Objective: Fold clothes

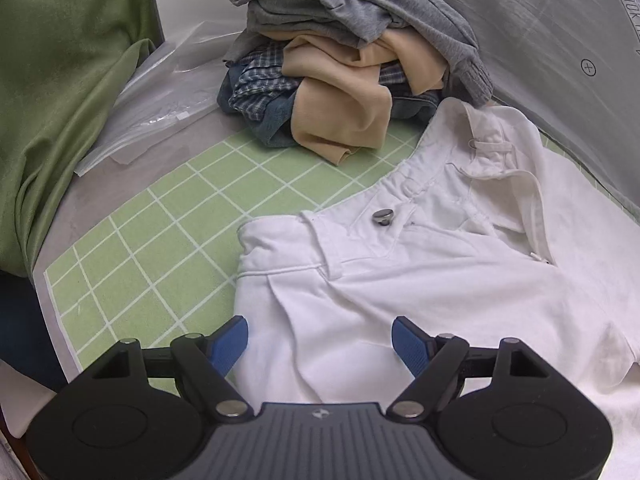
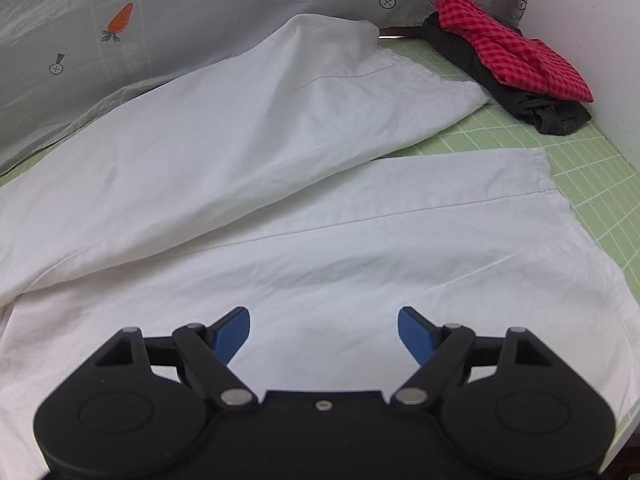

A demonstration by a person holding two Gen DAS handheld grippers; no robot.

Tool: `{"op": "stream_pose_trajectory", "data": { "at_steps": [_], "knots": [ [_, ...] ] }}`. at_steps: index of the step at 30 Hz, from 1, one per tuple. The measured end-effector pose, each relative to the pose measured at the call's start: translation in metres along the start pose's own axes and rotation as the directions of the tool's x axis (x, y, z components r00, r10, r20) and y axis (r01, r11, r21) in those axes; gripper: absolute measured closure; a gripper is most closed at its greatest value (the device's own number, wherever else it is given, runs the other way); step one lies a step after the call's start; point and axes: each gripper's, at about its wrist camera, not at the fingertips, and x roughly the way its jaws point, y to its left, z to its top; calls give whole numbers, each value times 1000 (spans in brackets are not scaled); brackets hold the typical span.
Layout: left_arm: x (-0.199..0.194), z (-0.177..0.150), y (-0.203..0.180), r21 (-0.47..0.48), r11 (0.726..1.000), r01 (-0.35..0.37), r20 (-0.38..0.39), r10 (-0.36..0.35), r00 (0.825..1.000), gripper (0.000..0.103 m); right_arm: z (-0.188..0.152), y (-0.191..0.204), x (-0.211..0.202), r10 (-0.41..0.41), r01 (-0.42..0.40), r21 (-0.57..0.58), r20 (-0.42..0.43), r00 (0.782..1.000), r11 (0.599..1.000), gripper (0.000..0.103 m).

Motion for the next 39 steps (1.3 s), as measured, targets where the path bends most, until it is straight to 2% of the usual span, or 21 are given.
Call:
{"op": "stream_pose_trajectory", "data": {
  "at_steps": [2,3,4,5,6,8,11,16,21,22,24,25,27,30,33,39],
  "knots": [
    [6,3,4,-12,1000,19,-7,-19,1000,25,-11,7,-9,3,-3,-9,0,1000,1000,21],
    [7,4,7,-18,999,31,-9,-31,999,33,-16,11,-13,3,-3,-14,-1,1000,1000,21],
    [8,4,9,-22,999,42,-10,-42,999,43,-22,15,-17,2,-2,-19,-3,1000,1000,21],
    [8,5,11,-27,998,53,-11,-53,999,69,-27,17,-20,0,-1,-23,-5,1000,1000,21],
    [8,5,14,-24,997,69,-5,-69,998,80,-32,19,-23,-1,1,-28,-7,1000,1000,21],
    [4,3,20,-21,994,109,14,-109,994,91,-42,23,-28,-4,3,-37,-10,1000,999,21],
    [0,3,26,-35,994,103,21,-103,995,94,-51,25,-33,-5,5,-29,-15,1000,1000,21],
    [-11,-2,51,-32,995,95,32,-94,995,94,-61,28,-36,12,-13,-14,-29,999,1000,21],
    [-17,-13,86,-97,995,7,28,-4,1000,93,-66,21,-40,47,-48,-24,-36,998,999,21],
    [-19,-15,87,-88,996,-5,24,7,1000,92,-65,17,-40,46,-47,-23,-34,998,999,21],
    [-25,-18,84,-42,999,-24,18,25,1000,82,-63,7,-40,41,-41,-19,-28,999,999,21],
    [-28,-20,79,-15,999,-43,15,43,999,79,-62,2,-39,38,-39,-17,-25,999,999,21],
    [-35,-26,67,25,998,-60,25,60,998,62,-57,-12,-39,8,-8,-19,-6,1000,1000,20],
    [-49,-37,48,31,998,-50,51,49,998,45,-49,-36,-39,-73,75,-66,40,997,995,11],
    [-61,-49,25,38,998,-50,67,47,997,36,-41,-69,-36,-115,120,-73,65,991,990,10],
    [-78,-77,-28,91,996,1,72,-7,997,36,-25,-146,-10,-183,184,-17,66,981,983,9]
  ]
}}
